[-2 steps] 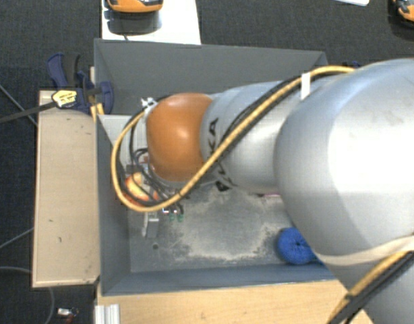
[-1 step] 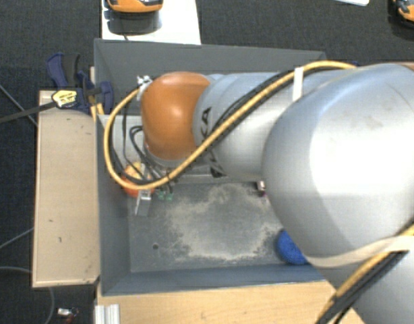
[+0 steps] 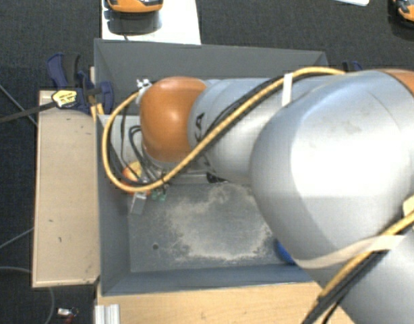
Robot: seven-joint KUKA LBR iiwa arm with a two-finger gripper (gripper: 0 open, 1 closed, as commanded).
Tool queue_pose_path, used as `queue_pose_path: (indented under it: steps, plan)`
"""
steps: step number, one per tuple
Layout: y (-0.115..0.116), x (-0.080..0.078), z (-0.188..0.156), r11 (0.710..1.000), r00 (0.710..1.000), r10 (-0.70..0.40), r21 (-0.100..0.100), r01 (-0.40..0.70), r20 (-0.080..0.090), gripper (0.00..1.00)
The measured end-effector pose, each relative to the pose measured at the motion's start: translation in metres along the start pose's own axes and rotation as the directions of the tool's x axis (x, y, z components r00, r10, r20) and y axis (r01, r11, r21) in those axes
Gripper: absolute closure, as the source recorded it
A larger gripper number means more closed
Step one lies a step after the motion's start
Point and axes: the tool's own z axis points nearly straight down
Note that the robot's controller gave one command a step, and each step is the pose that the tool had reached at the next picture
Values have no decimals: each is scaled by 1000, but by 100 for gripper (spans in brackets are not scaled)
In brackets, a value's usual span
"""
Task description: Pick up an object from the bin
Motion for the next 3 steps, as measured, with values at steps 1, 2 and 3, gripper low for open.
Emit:
queue_pose_path:
  steps: [1, 2, 3]
  plan:
    - [1, -5, -1, 994, 994, 113, -4, -113, 6, 100]
    - [1, -5, -1, 993, 993, 115, -4, -115, 6, 100]
    - [-1, -3, -34, 993, 993, 117, 4, -117, -4, 100]
